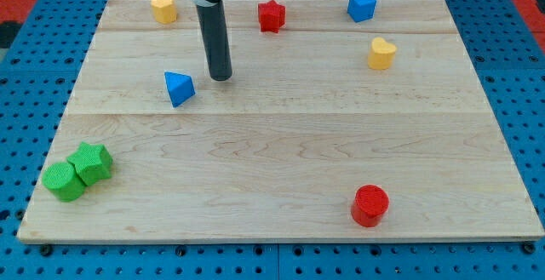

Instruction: Move your arm to the center left

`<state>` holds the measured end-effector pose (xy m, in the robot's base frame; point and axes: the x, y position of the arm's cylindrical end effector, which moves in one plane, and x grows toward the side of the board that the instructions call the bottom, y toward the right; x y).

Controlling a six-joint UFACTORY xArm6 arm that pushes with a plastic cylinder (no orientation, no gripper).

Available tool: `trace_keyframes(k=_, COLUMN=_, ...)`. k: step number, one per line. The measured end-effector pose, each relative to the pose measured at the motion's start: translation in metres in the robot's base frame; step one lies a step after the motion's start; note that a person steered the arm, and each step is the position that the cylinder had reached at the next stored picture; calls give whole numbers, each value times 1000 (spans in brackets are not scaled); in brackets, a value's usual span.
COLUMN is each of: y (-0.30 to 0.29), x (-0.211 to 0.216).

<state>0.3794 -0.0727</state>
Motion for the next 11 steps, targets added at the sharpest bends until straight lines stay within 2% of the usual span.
trace_keyframes(k=1, y=-22, x=23)
trace_keyframes(k=2, y=-53, x=33)
trace_keyframes(k=3, y=-52, x=30)
trace_keyframes(k=4, y=12, x=29)
trace_keyframes(k=5, y=42, x=16)
trace_keyframes(k=11, y=43, x=-2)
